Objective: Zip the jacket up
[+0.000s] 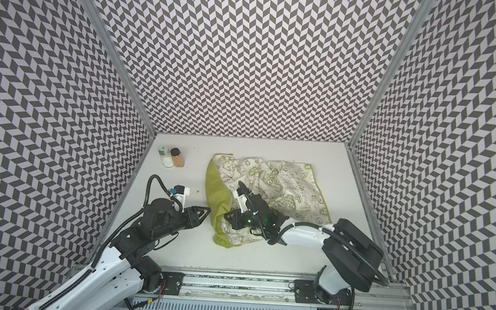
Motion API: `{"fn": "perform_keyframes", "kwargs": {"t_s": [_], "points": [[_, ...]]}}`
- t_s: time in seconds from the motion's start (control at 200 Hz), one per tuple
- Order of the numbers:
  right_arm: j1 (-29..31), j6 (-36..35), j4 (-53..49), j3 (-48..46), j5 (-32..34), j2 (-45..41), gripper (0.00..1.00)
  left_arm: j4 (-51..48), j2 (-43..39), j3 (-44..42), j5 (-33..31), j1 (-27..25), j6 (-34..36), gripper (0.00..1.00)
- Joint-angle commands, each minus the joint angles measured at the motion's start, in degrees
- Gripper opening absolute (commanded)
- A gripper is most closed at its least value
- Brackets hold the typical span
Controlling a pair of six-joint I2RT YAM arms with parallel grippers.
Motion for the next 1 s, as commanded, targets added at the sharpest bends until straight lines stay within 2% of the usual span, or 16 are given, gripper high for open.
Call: {"fn": "perform_keyframes", "kwargs": {"t_s": [0.0,0.085,0.165,0.24,0.376,0.471,0.551,0.646,0.741,0.896,0.991], "points": [[0.8,-1.1,-5.4,3.0,3.6,-2.4,0.07,6.6,-2.0,-0.8,4.0,-1.0,-6.1,0.46],[1.7,-2.6,-11.6,5.1,7.4,-3.1,0.06,12.0,-2.3,-2.4,4.8,-3.8,-9.4,0.46],[3.1,-4.7,-17.3,7.3,11.3,-3.7,0.06,13.3,-1.1,-2.1,2.1,-7.8,-10.0,0.46],[3.6,-5.6,-19.5,7.4,11.4,-5.1,0.06,12.1,1.1,-1.1,-0.6,-10.3,-8.7,0.47],[5.0,-5.9,-27.1,7.3,17.9,-7.3,0.06,10.0,5.8,-1.1,-1.7,-10.9,-7.3,0.48],[4.6,-5.6,-29.3,4.4,20.2,-9.9,0.06,12.7,7.8,-3.5,-0.5,-11.4,-5.4,0.49],[3.6,-7.1,-25.8,0.5,16.4,-12.2,0.07,16.3,9.7,-6.6,1.5,-12.2,-1.6,0.58],[2.2,-8.4,-22.8,-3.0,9.7,-12.0,0.15,16.6,12.8,-8.2,3.0,-12.4,0.4,0.6],[-0.1,-9.8,-23.4,-4.1,6.3,-9.8,0.23,15.2,14.5,-8.5,2.0,-12.9,1.7,0.61],[-2.0,-11.8,-23.9,-4.3,4.0,-10.7,0.36,13.5,17.5,-9.3,0.5,-12.9,3.6,0.6],[-3.6,-11.8,-21.8,-5.7,1.9,-13.0,0.38,8.5,19.3,-8.5,-3.0,-12.9,4.5,0.49]]}}
